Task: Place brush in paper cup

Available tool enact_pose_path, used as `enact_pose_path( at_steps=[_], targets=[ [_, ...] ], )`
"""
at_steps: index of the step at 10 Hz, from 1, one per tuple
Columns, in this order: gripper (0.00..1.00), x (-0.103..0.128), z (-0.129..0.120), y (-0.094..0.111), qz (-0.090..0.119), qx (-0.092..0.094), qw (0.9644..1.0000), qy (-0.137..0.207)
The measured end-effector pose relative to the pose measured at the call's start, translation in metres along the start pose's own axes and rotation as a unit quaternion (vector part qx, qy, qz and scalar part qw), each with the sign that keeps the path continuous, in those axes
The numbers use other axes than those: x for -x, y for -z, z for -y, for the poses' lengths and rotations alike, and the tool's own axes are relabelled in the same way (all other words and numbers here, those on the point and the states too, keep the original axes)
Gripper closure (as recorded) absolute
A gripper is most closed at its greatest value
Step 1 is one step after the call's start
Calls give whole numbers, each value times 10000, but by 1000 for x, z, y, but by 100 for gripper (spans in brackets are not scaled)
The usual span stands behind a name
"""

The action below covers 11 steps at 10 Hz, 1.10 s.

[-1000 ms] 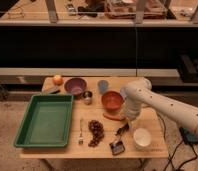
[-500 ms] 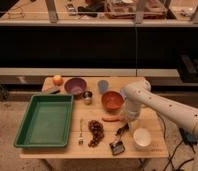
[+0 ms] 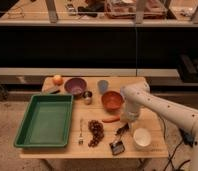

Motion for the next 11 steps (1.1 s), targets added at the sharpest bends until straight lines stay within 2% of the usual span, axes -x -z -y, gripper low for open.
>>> enact_pose_path(
  at_steps=[2,7,9,11],
  targets=[
    [35,-3,-1,-3,10,-51,10000,37],
    [36,-4,-1,-2,-13,-40,10000,39],
    [49,-4,-1,-1,-11,-45,10000,38],
    [71,-5,-2,-1,-12,-42,10000,26]
  ],
)
